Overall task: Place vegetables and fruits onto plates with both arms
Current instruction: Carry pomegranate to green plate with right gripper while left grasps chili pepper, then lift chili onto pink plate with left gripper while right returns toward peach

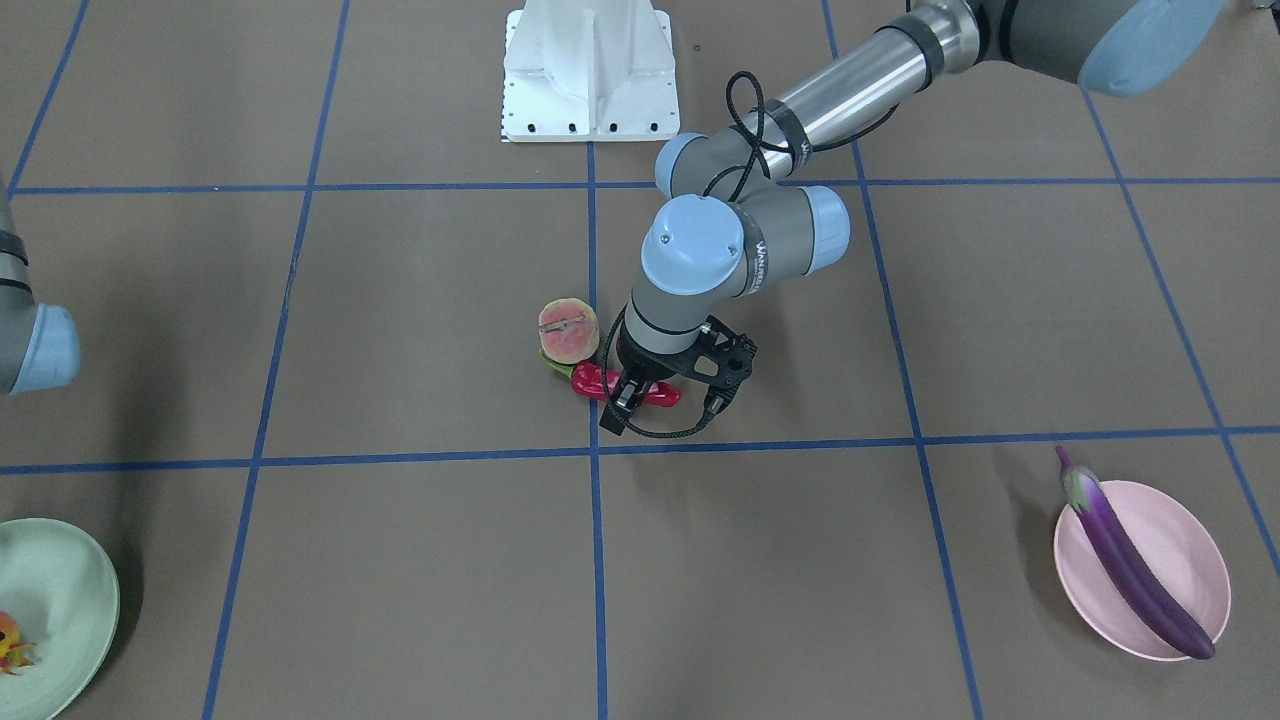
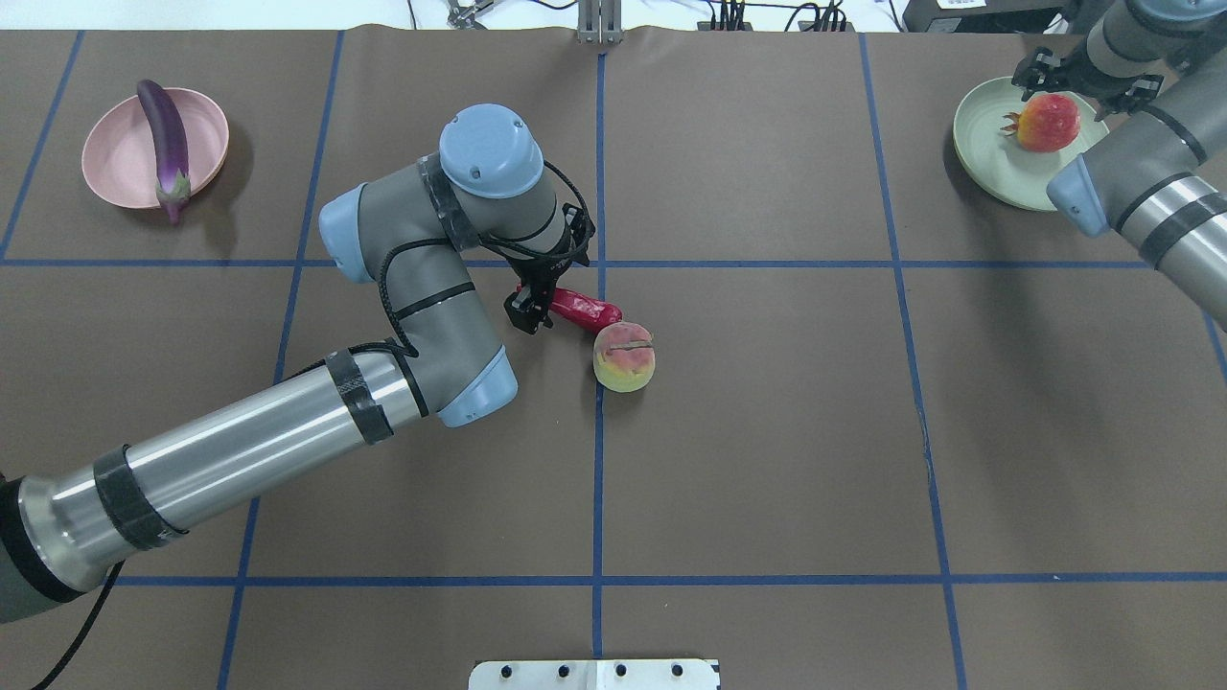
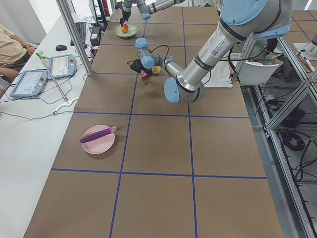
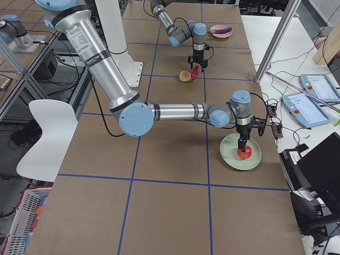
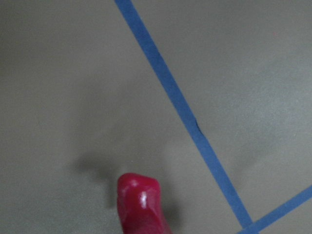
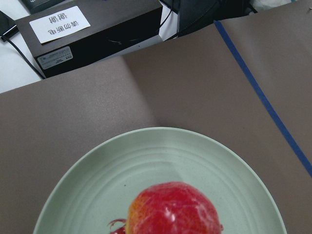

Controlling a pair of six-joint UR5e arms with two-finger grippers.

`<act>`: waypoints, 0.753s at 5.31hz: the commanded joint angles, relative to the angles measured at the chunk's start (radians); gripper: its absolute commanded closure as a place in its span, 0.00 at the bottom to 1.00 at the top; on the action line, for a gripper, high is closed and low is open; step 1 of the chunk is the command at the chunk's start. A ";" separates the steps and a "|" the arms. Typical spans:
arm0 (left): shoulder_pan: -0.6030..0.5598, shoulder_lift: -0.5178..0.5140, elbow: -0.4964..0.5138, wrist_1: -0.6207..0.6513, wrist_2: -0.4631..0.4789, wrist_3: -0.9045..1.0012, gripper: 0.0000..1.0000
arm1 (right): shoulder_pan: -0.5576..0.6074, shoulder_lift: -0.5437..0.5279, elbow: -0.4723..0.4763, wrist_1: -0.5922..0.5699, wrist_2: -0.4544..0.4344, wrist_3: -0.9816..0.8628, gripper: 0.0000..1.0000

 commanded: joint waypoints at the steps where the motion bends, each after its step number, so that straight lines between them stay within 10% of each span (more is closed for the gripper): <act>1: 0.009 0.001 -0.002 -0.001 0.005 -0.004 0.95 | 0.008 -0.009 0.055 -0.003 0.057 -0.013 0.00; 4: -0.150 0.004 -0.010 0.007 -0.093 0.140 1.00 | -0.123 -0.094 0.268 0.002 0.233 0.178 0.00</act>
